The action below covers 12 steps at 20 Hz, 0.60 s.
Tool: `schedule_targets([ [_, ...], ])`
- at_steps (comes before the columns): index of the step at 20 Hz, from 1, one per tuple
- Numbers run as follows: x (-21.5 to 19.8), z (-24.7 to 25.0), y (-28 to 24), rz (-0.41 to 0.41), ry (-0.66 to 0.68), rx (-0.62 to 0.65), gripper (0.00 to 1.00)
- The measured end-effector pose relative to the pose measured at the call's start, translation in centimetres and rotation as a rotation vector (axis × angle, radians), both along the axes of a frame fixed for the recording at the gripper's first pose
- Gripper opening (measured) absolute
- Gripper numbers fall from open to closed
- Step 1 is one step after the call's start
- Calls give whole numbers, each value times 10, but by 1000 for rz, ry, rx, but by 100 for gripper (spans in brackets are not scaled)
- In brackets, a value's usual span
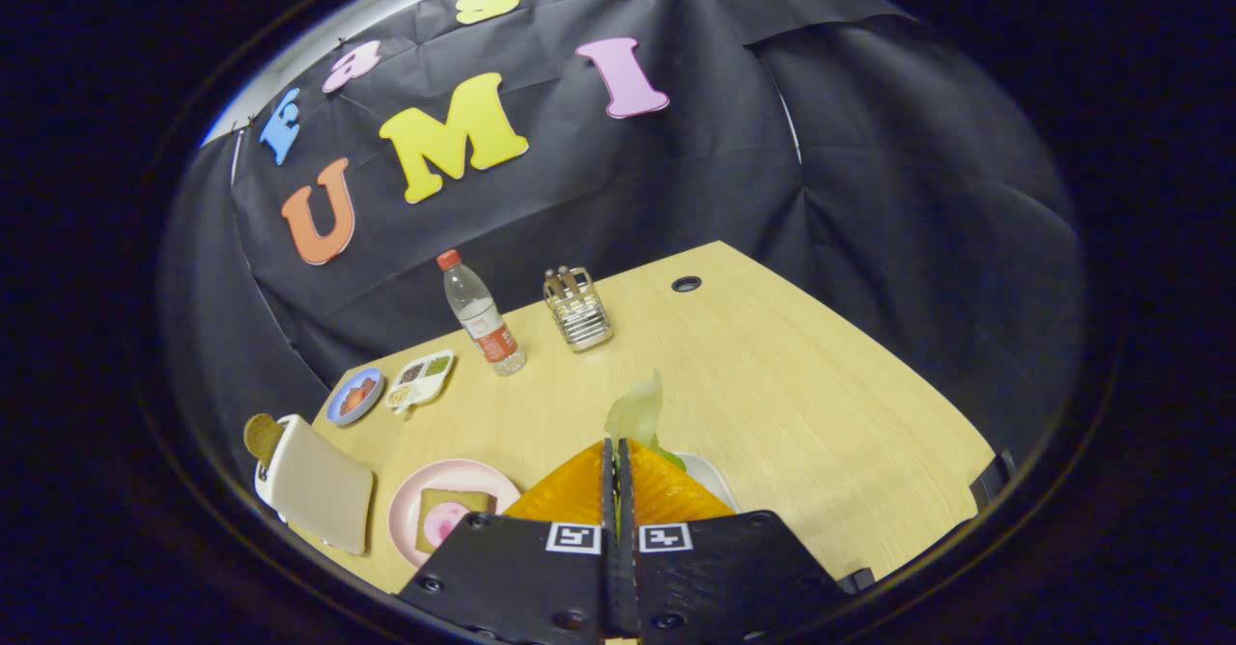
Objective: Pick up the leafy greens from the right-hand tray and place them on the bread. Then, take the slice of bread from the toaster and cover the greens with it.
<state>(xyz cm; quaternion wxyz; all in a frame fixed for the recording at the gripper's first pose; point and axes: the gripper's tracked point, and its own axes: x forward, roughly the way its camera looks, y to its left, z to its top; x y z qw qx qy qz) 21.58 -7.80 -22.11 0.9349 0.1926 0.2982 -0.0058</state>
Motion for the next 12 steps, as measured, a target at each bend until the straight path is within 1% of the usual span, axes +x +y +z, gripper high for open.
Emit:
schedule_targets([
  [5, -15, 12, 40, 71, -18, 47, 0],
  [12, -41, 33, 139, 245, -31, 98, 0],
])
